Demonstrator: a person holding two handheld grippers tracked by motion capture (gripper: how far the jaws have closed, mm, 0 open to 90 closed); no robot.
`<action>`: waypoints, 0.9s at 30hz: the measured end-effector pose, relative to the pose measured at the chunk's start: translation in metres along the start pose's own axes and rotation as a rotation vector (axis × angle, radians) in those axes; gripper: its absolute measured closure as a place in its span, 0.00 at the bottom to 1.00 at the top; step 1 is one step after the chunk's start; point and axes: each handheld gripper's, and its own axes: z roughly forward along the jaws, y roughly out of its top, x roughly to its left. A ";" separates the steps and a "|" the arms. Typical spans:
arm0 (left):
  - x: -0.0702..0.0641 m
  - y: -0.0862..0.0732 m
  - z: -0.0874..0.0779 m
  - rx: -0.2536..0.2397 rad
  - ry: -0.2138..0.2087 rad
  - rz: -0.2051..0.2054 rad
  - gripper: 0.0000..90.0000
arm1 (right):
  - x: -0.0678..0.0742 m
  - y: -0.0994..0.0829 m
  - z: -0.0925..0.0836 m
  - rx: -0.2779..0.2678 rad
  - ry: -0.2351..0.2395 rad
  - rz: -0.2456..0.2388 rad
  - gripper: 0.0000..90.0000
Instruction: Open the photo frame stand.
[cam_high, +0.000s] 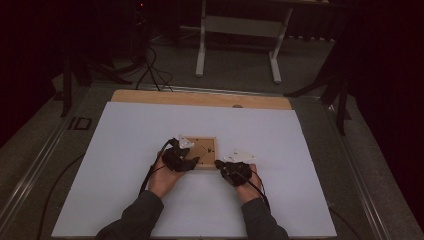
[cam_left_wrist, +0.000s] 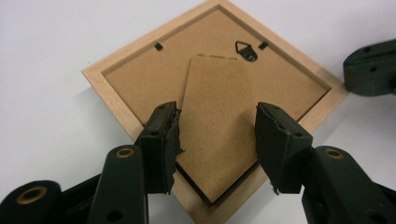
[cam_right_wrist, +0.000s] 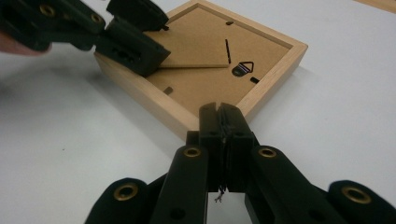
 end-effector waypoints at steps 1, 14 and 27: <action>0.000 0.001 -0.001 -0.003 0.000 -0.001 0.56 | 0.000 0.000 0.000 0.000 0.000 -0.003 0.98; 0.004 0.003 -0.003 -0.027 -0.006 -0.084 0.48 | 0.000 0.000 0.000 -0.002 0.000 -0.006 0.98; 0.003 -0.004 -0.004 0.023 -0.028 -0.082 0.53 | 0.000 -0.001 0.000 -0.004 0.001 -0.008 0.98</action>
